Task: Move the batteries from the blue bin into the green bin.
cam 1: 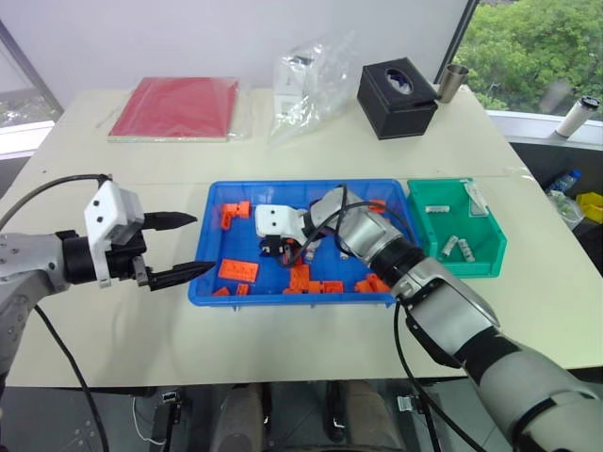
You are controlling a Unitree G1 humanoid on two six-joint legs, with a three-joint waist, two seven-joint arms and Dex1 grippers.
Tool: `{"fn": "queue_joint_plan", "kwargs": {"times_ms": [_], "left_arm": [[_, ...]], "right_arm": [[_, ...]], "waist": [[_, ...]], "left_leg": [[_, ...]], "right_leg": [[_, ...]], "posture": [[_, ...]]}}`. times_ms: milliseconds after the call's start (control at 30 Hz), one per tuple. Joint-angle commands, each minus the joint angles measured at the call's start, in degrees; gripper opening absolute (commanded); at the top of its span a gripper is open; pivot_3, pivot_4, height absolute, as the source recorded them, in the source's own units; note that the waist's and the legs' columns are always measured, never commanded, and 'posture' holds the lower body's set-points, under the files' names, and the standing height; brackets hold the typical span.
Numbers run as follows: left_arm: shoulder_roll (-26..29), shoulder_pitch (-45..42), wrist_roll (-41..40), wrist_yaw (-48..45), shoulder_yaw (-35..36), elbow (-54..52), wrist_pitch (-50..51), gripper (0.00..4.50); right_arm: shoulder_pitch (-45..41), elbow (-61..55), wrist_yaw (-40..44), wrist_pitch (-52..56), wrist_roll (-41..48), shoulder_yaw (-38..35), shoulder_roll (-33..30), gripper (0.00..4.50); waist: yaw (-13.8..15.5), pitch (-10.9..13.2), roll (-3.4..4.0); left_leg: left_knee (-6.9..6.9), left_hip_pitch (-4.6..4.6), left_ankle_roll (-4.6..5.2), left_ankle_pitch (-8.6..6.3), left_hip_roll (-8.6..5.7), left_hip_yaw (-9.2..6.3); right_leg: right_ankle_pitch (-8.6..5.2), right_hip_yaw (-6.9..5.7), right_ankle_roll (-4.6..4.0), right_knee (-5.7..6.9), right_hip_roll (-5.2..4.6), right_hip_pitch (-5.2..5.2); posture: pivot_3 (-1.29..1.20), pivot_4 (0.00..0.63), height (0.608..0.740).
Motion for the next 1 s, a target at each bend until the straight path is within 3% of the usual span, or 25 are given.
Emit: {"fn": "queue_joint_plan", "kwargs": {"times_ms": [33, 300, 367, 433, 633, 800, 867, 900, 1000], "left_arm": [[-0.31, -2.09, 0.07, -0.16, -0.51, 0.71, -1.08, 4.5], [-1.63, -7.69, 1.44, -1.29, -5.28, 4.36, -2.11, 4.5], [-2.33, -8.81, 1.8, -1.47, -6.5, 5.07, -2.26, 4.5], [-3.07, -9.73, 2.24, -1.78, -7.82, 6.09, -2.77, 4.5], [-5.0, -12.1, 3.37, -2.37, -10.28, 8.33, -3.6, 4.5], [-6.67, -13.7, 4.2, -2.72, -11.99, 9.3, -3.91, 4.5], [-7.06, -14.2, 4.37, -2.94, -12.33, 9.54, -3.97, 4.5], [-7.17, -14.42, 4.39, -2.99, -12.42, 9.67, -3.98, 4.5], [-7.29, -14.67, 4.43, -3.07, -12.56, 9.86, -4.09, 4.5]], "right_arm": [[-0.84, -3.16, -1.31, 3.31, 2.24, -4.91, 1.68, 0.06], [-3.57, -14.11, -10.69, 16.19, 9.09, -20.2, 0.59, 0.06], [-3.38, -20.27, -14.0, 22.9, 11.18, -26.07, -2.9, 0.06], [-0.53, -28.31, -15.76, 29.14, 11.63, -31.4, -10.33, 0.06], [12.6, -43.77, -16.95, 40.26, 12.1, -37.71, -27.71, 0.06], [19.97, -48.16, -20.24, 46.43, 13.82, -42.15, -31.6, 0.06], [20.67, -47.62, -22.42, 47.2, 13.92, -42.96, -31.36, 1.09], [20.8, -47.04, -23.23, 46.61, 13.64, -42.76, -31.52, 1.32], [20.66, -45.82, -24.38, 44.19, 12.91, -41.26, -32.46, 2.71]], "waist": [[-0.02, 0.0, 0.0], [0.2, 0.01, 0.01], [0.33, 0.01, 0.01], [0.76, 0.02, 0.0], [1.49, -0.01, -0.05], [-0.19, 0.07, 0.12], [-0.24, 0.07, 0.12], [-0.15, 0.07, 0.12], [0.18, 0.07, 0.11]], "left_leg": [[0.0, 0.0, 0.0, 0.0, 0.0, 0.0], [0.0, -0.04, -0.01, 0.0, 0.0, 0.01], [0.0, -0.05, -0.01, 0.0, -0.01, 0.0], [0.0, -0.08, -0.01, 0.0, -0.03, -0.02], [-0.01, -0.09, 0.03, -0.02, -0.12, 0.0], [-0.03, 0.03, 0.04, -0.01, -0.01, 0.05], [-0.04, 0.02, 0.04, -0.01, 0.02, 0.04], [-0.05, 0.02, 0.04, -0.01, 0.01, 0.04], [-0.03, -0.02, 0.04, -0.01, 0.0, 0.03]], "right_leg": [[0.0, 0.0, 0.0, 0.0, 0.0, 0.0], [0.0, -0.01, 0.01, 0.01, 0.0, -0.03], [0.0, -0.01, 0.01, 0.0, -0.01, -0.03], [0.0, -0.02, 0.0, 0.0, -0.04, -0.02], [-0.01, -0.02, -0.02, -0.21, -0.11, 0.03], [0.0, 0.04, 0.0, -0.03, 0.03, -0.02], [0.0, 0.04, -0.01, -0.01, 0.09, -0.06], [0.0, 0.05, -0.01, -0.01, 0.09, -0.06], [0.0, 0.04, 0.0, -0.01, 0.08, -0.06]], "posture": [[0.0, 0.15, 0.736], [0.0, 0.15, 0.736], [0.0, 0.15, 0.736], [0.0, 0.15, 0.736], [0.0, 0.15, 0.736], [0.0, 0.15, 0.736], [0.0, 0.15, 0.736], [0.0, 0.15, 0.736], [0.0, 0.15, 0.736]]}}
